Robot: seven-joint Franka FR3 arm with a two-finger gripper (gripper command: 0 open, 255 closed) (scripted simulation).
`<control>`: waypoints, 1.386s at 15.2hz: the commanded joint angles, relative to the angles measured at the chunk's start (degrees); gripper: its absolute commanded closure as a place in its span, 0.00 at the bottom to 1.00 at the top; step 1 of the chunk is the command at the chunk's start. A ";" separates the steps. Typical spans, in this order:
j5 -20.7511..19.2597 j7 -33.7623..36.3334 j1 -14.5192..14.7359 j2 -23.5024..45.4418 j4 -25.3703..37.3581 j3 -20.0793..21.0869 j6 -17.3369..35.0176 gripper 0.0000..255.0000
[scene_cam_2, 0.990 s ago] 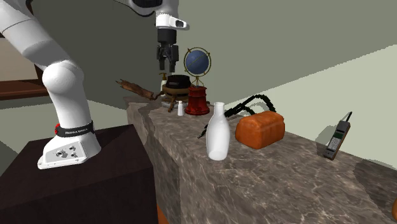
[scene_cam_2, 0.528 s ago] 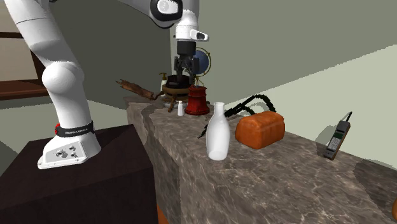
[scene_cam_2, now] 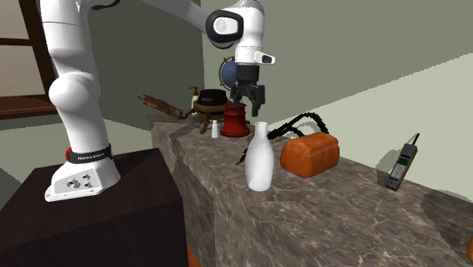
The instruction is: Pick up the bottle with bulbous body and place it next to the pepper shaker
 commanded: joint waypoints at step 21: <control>5.16 -5.66 -2.31 11.35 3.93 -0.18 6.85 1.00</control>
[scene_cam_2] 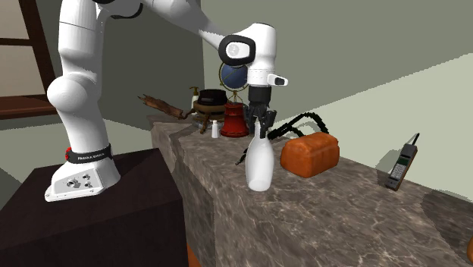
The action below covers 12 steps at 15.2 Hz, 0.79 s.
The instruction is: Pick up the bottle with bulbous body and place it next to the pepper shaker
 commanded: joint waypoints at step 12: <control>-1.00 0.63 0.25 -1.93 1.60 -0.30 -3.37 1.00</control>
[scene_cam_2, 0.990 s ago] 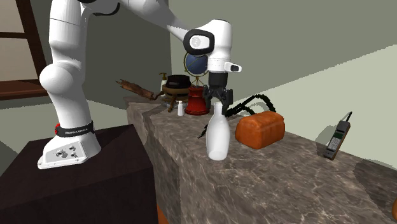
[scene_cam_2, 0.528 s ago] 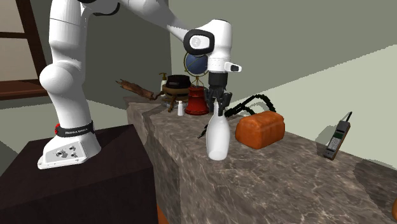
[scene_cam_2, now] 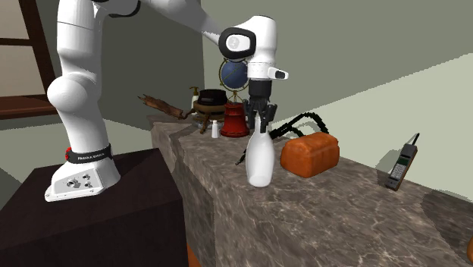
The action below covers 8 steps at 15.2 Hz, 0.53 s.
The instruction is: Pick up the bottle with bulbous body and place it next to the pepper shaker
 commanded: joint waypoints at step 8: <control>-1.52 0.97 0.35 -3.07 3.58 -0.36 -6.37 1.00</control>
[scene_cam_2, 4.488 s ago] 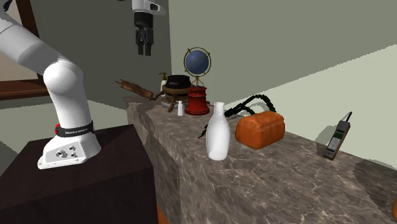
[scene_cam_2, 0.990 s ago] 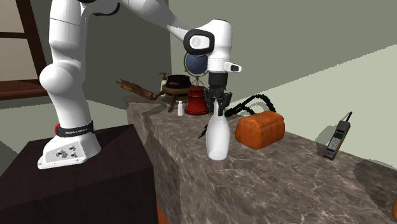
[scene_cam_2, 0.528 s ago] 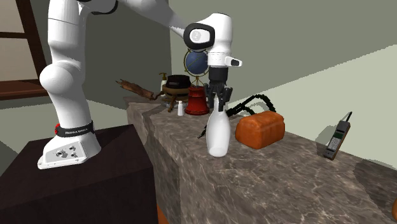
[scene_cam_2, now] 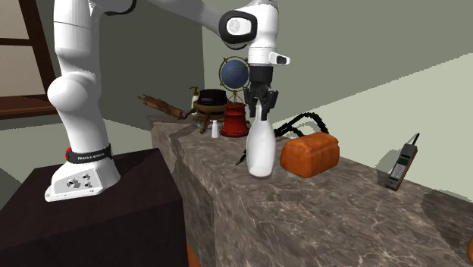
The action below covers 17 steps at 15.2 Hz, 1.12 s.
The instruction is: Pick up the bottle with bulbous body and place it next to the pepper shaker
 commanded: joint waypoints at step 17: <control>-1.65 1.02 0.26 -3.51 9.82 -0.29 -13.04 1.00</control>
